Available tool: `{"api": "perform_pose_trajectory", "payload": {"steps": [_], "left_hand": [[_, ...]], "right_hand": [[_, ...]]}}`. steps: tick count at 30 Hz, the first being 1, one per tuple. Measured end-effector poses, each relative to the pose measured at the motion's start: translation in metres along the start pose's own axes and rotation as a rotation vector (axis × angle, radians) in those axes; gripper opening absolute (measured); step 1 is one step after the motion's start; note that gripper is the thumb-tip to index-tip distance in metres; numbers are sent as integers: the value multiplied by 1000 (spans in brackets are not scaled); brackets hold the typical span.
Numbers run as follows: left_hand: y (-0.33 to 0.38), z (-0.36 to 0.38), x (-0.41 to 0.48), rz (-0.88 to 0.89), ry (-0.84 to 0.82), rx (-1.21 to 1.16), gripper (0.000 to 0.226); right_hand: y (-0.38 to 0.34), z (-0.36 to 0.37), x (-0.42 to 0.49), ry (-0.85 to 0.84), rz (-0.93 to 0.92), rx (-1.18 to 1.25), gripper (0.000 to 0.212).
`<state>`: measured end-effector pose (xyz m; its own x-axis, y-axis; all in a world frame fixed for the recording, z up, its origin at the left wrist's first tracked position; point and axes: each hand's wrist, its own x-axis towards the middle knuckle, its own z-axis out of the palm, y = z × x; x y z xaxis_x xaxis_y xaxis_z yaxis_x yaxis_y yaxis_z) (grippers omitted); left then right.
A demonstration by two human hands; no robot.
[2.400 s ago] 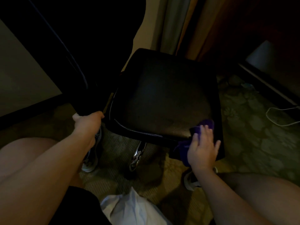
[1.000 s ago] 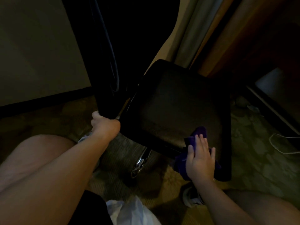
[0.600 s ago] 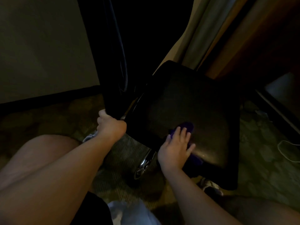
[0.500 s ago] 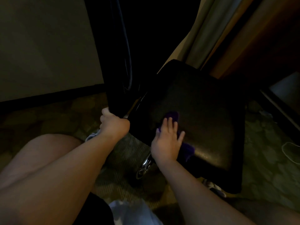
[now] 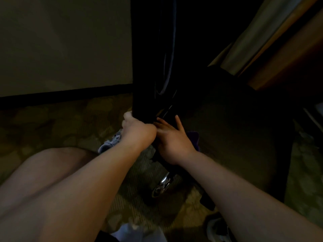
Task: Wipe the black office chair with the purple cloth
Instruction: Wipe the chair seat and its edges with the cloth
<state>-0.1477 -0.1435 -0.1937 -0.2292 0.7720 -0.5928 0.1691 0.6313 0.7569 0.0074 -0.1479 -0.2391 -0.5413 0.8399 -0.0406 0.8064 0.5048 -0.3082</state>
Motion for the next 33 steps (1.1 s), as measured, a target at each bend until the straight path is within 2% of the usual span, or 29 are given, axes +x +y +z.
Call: {"api": "perform_pose_trajectory", "payload": {"steps": [6, 8, 11, 13, 16, 20, 24, 27, 30, 33], "left_hand": [[7, -1, 6, -3, -32, -39, 83], [9, -4, 9, -4, -70, -55, 84], [7, -10, 12, 16, -163, -96, 86], [4, -12, 12, 33, -192, -107, 86], [0, -11, 13, 59, -166, -99, 85], [-1, -9, 15, 69, -150, -100, 82], [0, -8, 15, 59, -123, -110, 79], [3, -7, 11, 55, -126, -106, 80], [9, -2, 8, 32, -62, -84, 78], [13, 4, 4, 7, 9, -69, 79]], "right_hand": [[29, -18, 31, -12, 29, -118, 52], [39, -23, 41, 21, 75, -134, 60], [72, -29, 58, 107, 146, -188, 54], [106, -37, 70, 88, 260, -172, 51], [154, -51, 86, 35, 455, -129, 60], [176, -49, 99, 38, 578, -33, 70], [149, -44, 95, 9, 479, -32, 69], [104, -39, 80, 73, 324, -28, 56], [55, -28, 65, 71, 273, -84, 45], [25, -21, 50, -32, 213, -96, 59]]}}
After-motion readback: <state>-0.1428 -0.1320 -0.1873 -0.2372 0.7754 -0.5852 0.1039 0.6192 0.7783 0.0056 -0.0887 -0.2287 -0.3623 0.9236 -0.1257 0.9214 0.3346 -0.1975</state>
